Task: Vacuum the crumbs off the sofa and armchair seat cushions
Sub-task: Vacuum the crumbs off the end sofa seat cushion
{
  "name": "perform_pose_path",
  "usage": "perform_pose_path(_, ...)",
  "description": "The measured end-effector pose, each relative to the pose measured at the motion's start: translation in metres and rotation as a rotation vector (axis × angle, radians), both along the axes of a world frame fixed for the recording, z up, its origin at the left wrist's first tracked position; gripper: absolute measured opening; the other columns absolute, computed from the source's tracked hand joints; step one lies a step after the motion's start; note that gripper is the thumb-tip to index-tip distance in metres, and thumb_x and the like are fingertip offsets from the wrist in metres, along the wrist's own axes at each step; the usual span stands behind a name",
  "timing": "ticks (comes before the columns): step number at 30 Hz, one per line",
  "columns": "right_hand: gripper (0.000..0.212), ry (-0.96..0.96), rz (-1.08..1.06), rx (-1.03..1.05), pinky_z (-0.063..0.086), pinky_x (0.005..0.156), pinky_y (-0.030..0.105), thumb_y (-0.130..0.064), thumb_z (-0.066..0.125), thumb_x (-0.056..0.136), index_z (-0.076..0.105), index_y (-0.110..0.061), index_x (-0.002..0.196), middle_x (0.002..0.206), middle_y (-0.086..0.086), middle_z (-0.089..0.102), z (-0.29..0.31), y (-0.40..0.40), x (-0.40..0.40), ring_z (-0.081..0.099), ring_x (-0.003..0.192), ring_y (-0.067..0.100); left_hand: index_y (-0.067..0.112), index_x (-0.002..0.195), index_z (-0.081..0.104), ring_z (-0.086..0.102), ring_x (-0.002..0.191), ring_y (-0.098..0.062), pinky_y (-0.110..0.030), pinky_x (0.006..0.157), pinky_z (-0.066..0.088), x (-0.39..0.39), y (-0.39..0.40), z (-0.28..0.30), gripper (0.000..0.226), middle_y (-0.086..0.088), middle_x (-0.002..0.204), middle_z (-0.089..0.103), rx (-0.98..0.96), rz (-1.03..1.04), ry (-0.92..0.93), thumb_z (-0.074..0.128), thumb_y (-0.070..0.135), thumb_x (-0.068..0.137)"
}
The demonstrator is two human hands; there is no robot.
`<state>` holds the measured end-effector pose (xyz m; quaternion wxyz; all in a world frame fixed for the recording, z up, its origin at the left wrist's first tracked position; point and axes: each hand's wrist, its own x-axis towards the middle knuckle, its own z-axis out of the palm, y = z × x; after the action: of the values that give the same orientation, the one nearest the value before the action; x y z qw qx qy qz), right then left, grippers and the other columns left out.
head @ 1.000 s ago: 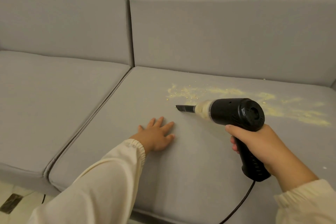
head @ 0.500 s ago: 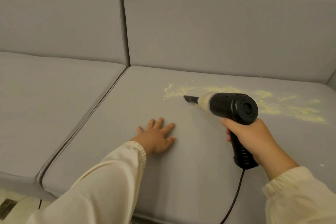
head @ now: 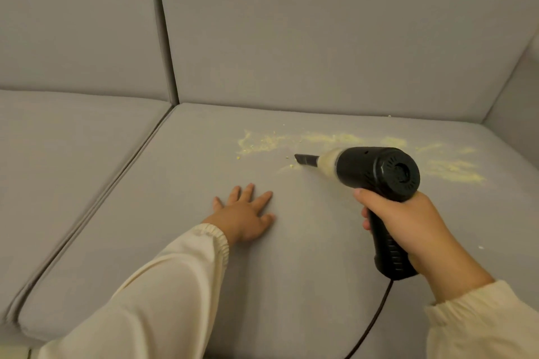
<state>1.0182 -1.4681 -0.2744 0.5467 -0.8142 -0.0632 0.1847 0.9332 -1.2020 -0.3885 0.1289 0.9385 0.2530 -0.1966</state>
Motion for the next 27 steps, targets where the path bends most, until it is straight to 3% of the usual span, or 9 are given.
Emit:
perform_pose_path(11, 0.025, 0.077, 0.040, 0.040, 0.058, 0.068, 0.039, -0.027, 0.083, 0.087, 0.077, -0.006, 0.098, 0.076, 0.012, 0.077, -0.003, -0.017, 0.004, 0.074, 0.066, 0.024, 0.057, 0.160, 0.001, -0.014, 0.159, -0.027, -0.072, 0.120, -0.001, 0.009, -0.010, 0.000, 0.066, 0.010, 0.173, -0.014, -0.028, 0.003, -0.003, 0.027, 0.071, 0.101)
perform_pose_path(21, 0.022, -0.042, 0.023, -0.054, 0.061, 0.076, 0.043, -0.032, 0.083, 0.086, 0.077, -0.012, 0.091, 0.075, 0.007, 0.078, 0.000, -0.010, -0.001, 0.076, 0.065, 0.020, 0.055, 0.160, 0.000, -0.012, 0.160, -0.027, -0.070, 0.121, 0.000, 0.008, -0.009, 0.001, 0.066, 0.008, 0.174, -0.012, -0.039, 0.005, -0.007, 0.027, 0.070, 0.102)
perform_pose_path(24, 0.022, -0.002, 0.051, -0.028, 0.062, 0.082, 0.050, -0.031, 0.084, 0.086, 0.078, -0.011, 0.093, 0.076, 0.010, 0.078, -0.001, -0.009, -0.001, 0.076, 0.068, 0.024, 0.055, 0.160, -0.001, -0.013, 0.160, -0.026, -0.070, 0.121, -0.001, 0.007, -0.008, 0.002, 0.066, 0.008, 0.173, -0.013, -0.049, 0.007, -0.010, 0.027, 0.070, 0.102)
perform_pose_path(27, 0.022, 0.025, 0.108, -0.045, 0.062, 0.080, 0.049, -0.029, 0.083, 0.086, 0.078, -0.010, 0.095, 0.077, 0.011, 0.078, 0.000, -0.014, -0.002, 0.075, 0.068, 0.025, 0.055, 0.160, 0.000, -0.013, 0.160, -0.025, -0.070, 0.121, -0.001, 0.008, -0.008, 0.001, 0.066, 0.009, 0.173, -0.013, -0.057, 0.014, -0.013, 0.028, 0.070, 0.102)
